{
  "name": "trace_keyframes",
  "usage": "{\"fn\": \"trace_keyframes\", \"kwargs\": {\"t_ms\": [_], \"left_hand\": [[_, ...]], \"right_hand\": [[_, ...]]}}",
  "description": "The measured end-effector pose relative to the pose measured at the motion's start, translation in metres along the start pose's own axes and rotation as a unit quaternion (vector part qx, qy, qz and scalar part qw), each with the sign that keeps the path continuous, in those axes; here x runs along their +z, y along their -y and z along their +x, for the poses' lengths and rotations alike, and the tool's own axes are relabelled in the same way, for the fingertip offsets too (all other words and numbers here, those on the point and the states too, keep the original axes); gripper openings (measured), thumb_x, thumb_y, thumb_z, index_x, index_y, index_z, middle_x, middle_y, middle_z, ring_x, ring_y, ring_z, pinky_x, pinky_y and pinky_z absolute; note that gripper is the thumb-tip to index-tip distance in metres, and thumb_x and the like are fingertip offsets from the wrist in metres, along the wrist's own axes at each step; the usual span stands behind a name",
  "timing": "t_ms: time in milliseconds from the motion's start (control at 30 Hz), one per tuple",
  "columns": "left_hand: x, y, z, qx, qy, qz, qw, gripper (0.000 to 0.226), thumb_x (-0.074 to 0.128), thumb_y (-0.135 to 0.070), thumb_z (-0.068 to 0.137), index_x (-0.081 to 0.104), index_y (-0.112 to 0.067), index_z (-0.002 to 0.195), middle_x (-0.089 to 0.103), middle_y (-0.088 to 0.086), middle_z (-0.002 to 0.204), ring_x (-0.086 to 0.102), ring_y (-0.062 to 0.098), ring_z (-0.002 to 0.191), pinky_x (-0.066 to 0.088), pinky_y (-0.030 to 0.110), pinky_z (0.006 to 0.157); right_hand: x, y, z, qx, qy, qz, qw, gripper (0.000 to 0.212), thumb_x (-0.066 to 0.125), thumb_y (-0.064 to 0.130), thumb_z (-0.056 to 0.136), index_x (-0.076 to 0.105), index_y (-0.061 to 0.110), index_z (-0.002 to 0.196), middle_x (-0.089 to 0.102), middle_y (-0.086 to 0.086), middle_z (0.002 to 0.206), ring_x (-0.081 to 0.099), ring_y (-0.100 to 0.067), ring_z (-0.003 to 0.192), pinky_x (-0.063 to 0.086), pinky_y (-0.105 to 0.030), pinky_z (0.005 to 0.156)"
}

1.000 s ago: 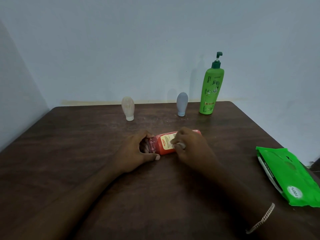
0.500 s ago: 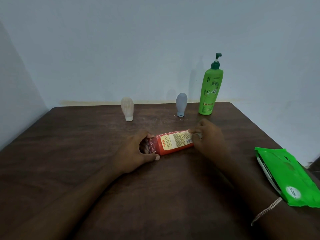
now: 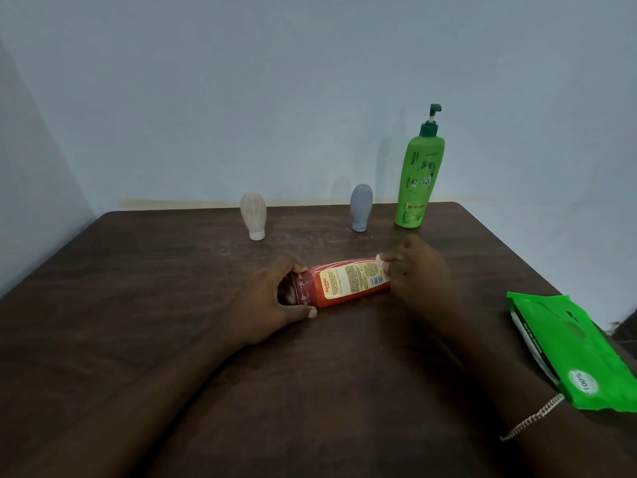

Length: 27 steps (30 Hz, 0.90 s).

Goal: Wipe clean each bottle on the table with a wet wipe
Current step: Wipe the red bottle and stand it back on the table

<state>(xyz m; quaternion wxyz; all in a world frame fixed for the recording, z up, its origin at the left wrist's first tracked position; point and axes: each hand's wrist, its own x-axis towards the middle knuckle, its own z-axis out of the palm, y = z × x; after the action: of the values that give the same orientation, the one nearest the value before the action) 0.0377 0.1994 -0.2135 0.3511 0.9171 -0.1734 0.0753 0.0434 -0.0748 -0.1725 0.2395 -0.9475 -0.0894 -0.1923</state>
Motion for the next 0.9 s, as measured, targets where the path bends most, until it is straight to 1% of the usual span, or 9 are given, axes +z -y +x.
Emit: {"fn": "trace_keyframes", "kwargs": {"t_ms": [67, 200, 367, 433, 533, 667, 733, 833, 900], "left_hand": [[0.000, -0.002, -0.001, 0.004, -0.002, -0.001, 1.000, 0.066, 0.087, -0.046, 0.071, 0.050, -0.038, 0.125, 0.056, -0.013, 0.128, 0.059, 0.005, 0.105, 0.059, 0.027, 0.084], [-0.001, -0.006, -0.001, 0.011, -0.007, 0.016, 1.000, 0.064, 0.087, -0.045, 0.072, 0.049, -0.038, 0.124, 0.056, -0.012, 0.126, 0.060, 0.007, 0.101, 0.060, 0.030, 0.083], [-0.002, -0.009, -0.004, 0.013, -0.004, 0.006, 1.000, 0.061, 0.086, -0.040, 0.075, 0.049, -0.038, 0.123, 0.054, -0.012, 0.126, 0.061, 0.008, 0.100, 0.060, 0.031, 0.082], [-0.002, -0.010, -0.005, 0.015, -0.004, 0.009, 1.000, 0.060, 0.086, -0.040, 0.075, 0.048, -0.039, 0.122, 0.053, -0.013, 0.125, 0.061, 0.008, 0.100, 0.060, 0.030, 0.081], [-0.001, -0.012, -0.005, 0.016, 0.000, 0.002, 1.000, 0.059, 0.085, -0.038, 0.077, 0.046, -0.042, 0.120, 0.052, -0.013, 0.126, 0.062, 0.010, 0.101, 0.061, 0.030, 0.080], [0.000, -0.015, -0.005, 0.024, -0.002, -0.003, 1.000, 0.058, 0.085, -0.034, 0.078, 0.045, -0.042, 0.119, 0.051, -0.014, 0.126, 0.061, 0.012, 0.105, 0.061, 0.029, 0.080], [0.000, -0.014, -0.007, 0.023, -0.004, -0.008, 1.000, 0.058, 0.085, -0.033, 0.077, 0.047, -0.040, 0.120, 0.052, -0.013, 0.125, 0.062, 0.012, 0.102, 0.062, 0.029, 0.078], [-0.001, -0.014, -0.009, 0.023, -0.008, -0.007, 1.000, 0.058, 0.086, -0.032, 0.077, 0.048, -0.038, 0.121, 0.052, -0.013, 0.123, 0.063, 0.011, 0.099, 0.062, 0.030, 0.078], [-0.001, -0.016, -0.009, 0.023, -0.006, -0.004, 1.000, 0.058, 0.085, -0.032, 0.078, 0.048, -0.039, 0.121, 0.052, -0.013, 0.125, 0.061, 0.010, 0.101, 0.061, 0.028, 0.079]], "right_hand": [[0.000, 0.002, -0.001, -0.021, 0.008, -0.019, 1.000, 0.029, 0.058, 0.016, 0.094, 0.068, 0.017, 0.122, 0.050, -0.003, 0.099, 0.052, -0.016, 0.084, 0.042, -0.027, 0.070], [-0.006, -0.005, 0.006, 0.046, -0.014, -0.025, 0.999, 0.028, 0.056, 0.019, 0.096, 0.069, 0.018, 0.121, 0.053, -0.004, 0.104, 0.053, -0.013, 0.086, 0.044, -0.027, 0.074], [0.002, 0.014, -0.007, -0.048, 0.000, -0.009, 0.999, 0.026, 0.057, 0.017, 0.096, 0.069, 0.015, 0.119, 0.044, 0.002, 0.095, 0.042, -0.002, 0.072, 0.035, -0.021, 0.064], [0.000, 0.009, -0.002, -0.003, -0.021, -0.014, 1.000, 0.026, 0.056, 0.018, 0.096, 0.070, 0.015, 0.118, 0.044, 0.002, 0.095, 0.044, -0.006, 0.075, 0.035, -0.021, 0.065], [-0.003, 0.002, 0.003, 0.070, -0.029, -0.009, 0.997, 0.029, 0.056, 0.019, 0.096, 0.068, 0.017, 0.123, 0.045, 0.003, 0.101, 0.048, -0.008, 0.088, 0.039, -0.022, 0.074], [0.006, 0.025, -0.008, -0.026, -0.010, -0.004, 1.000, 0.031, 0.061, 0.019, 0.094, 0.065, 0.015, 0.124, 0.044, 0.003, 0.104, 0.049, -0.006, 0.084, 0.042, -0.017, 0.071], [0.010, 0.030, -0.013, -0.056, 0.001, -0.003, 0.998, 0.035, 0.062, 0.018, 0.093, 0.062, 0.014, 0.127, 0.043, 0.003, 0.104, 0.047, -0.006, 0.086, 0.043, -0.019, 0.073], [0.005, 0.014, -0.005, 0.004, -0.020, -0.010, 1.000, 0.030, 0.062, 0.020, 0.093, 0.066, 0.016, 0.122, 0.048, -0.001, 0.107, 0.050, -0.009, 0.087, 0.048, -0.025, 0.077], [-0.001, 0.001, 0.001, 0.063, -0.024, -0.009, 0.998, 0.026, 0.058, 0.022, 0.095, 0.070, 0.017, 0.118, 0.050, -0.003, 0.108, 0.050, -0.009, 0.087, 0.044, -0.025, 0.077]]}}
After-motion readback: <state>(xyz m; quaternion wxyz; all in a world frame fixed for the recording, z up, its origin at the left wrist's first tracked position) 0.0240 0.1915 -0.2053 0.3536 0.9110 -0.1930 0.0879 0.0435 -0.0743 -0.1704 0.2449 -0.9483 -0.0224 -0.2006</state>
